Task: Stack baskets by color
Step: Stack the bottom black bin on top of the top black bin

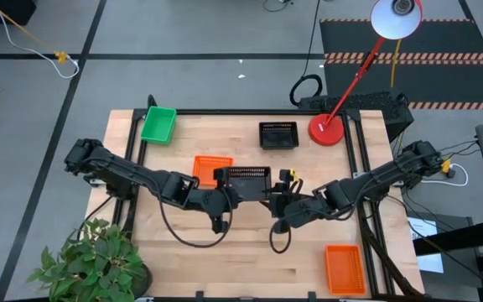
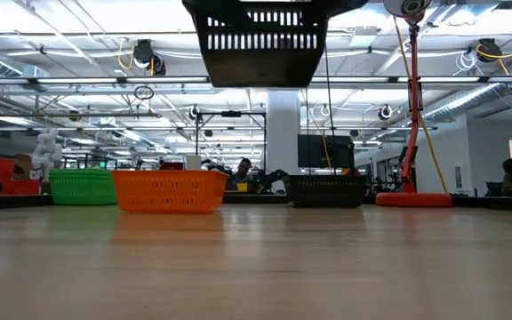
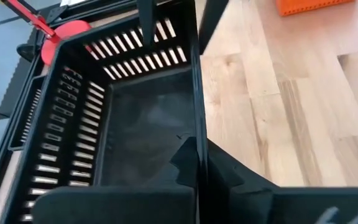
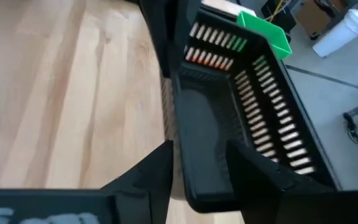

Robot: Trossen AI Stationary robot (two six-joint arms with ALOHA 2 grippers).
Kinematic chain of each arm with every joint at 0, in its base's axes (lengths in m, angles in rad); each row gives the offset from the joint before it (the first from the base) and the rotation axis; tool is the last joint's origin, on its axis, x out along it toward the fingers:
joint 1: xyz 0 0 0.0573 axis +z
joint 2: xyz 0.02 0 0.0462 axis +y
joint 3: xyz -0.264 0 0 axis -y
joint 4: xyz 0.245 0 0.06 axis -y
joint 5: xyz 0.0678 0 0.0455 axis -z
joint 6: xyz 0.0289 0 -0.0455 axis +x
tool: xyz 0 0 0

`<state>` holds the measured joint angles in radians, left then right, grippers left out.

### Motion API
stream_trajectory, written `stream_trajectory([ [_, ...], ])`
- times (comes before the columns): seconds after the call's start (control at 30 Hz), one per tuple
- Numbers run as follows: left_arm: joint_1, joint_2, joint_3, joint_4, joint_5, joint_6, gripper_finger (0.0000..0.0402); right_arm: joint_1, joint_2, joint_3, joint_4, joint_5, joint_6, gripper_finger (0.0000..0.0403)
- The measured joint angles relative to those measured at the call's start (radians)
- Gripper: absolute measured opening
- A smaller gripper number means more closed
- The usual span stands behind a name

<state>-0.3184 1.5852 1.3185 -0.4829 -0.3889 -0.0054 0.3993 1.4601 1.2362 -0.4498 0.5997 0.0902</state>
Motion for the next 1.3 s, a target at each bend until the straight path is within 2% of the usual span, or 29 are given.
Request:
stream_trajectory([
  [0.2, -0.002, 0.000, 0.000, 0.008, -0.001, 0.011, 0.0019, -0.019, -0.001, -0.018, 0.015, -0.009, -0.009, 0.0090],
  [0.43, -0.002, 0.000, -0.002, 0.017, 0.000, 0.023, 0.0013, -0.047, -0.001, -0.052, 0.045, -0.099, -0.026, 0.0016],
  [0.6, -0.002, 0.000, -0.002, 0.019, -0.001, 0.030, 0.0013, -0.051, -0.001, -0.053, 0.051, -0.108, -0.040, 0.0011],
  [0.77, -0.004, -0.003, 0.001, 0.062, -0.022, 0.011, 0.0059, -0.052, -0.003, -0.057, 0.045, -0.103, -0.076, 0.0007],
  [0.97, -0.019, -0.002, 0.001, 0.126, -0.026, 0.022, 0.0151, -0.054, -0.005, -0.057, 0.046, -0.099, -0.143, 0.0005],
  [1.07, -0.040, -0.011, 0.001, 0.139, -0.071, 0.023, 0.0187, -0.054, -0.007, -0.057, 0.033, -0.099, -0.205, 0.0005],
  [1.17, -0.057, -0.034, 0.001, 0.139, -0.129, 0.029, 0.0210, -0.061, -0.016, -0.057, 0.006, -0.102, -0.290, 0.0005],
  [1.3, -0.078, -0.069, 0.001, 0.118, -0.168, 0.029, 0.0217, -0.094, -0.049, -0.057, -0.047, -0.103, -0.329, 0.0005],
])
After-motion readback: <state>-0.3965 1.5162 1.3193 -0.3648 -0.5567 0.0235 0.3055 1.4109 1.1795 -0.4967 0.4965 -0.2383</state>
